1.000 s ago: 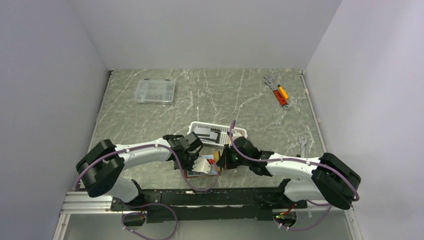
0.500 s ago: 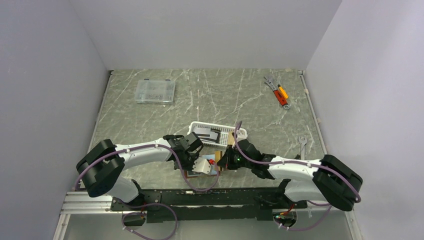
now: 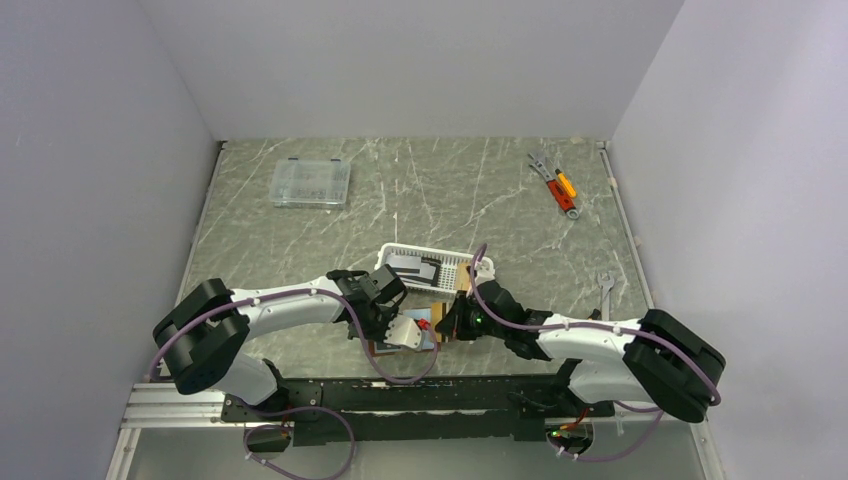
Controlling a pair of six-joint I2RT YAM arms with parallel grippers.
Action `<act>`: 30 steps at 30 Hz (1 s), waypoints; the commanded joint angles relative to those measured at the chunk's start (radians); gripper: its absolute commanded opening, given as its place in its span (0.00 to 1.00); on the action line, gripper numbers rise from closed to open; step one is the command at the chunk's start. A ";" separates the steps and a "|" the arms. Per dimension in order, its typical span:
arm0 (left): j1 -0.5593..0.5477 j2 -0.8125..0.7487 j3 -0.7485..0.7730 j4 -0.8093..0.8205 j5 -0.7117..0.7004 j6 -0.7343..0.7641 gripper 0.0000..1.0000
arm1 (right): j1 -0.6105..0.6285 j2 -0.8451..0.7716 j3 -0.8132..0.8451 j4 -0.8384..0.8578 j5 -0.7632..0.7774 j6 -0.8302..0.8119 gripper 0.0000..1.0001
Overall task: Put the credit cards into the card holder
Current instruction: Insert the credit card into the card holder.
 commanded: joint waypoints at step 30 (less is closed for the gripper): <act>-0.018 0.022 -0.005 0.029 -0.006 0.022 0.23 | -0.052 0.284 0.078 0.140 -0.270 0.008 0.00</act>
